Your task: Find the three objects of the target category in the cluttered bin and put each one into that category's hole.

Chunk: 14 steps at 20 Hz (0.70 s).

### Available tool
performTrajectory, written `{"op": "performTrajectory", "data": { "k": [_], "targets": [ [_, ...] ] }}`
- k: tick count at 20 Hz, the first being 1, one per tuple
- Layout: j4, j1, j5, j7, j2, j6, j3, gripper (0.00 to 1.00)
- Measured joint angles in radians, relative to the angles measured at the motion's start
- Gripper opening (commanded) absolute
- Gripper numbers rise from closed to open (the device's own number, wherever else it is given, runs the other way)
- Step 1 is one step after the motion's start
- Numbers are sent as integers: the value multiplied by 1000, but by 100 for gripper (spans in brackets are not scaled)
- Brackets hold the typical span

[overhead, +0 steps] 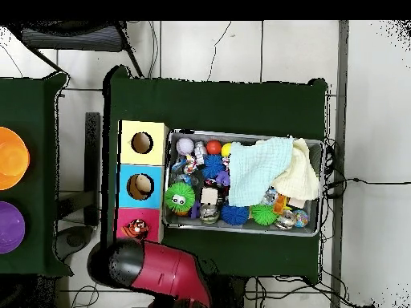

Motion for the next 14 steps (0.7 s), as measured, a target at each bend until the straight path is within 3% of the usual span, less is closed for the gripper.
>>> {"op": "performTrajectory", "data": {
  "k": [9,14],
  "targets": [
    [4,9,79,0,-41,-14,22,0],
    [27,2,151,0,-54,-137,68,0]
  ]
}}
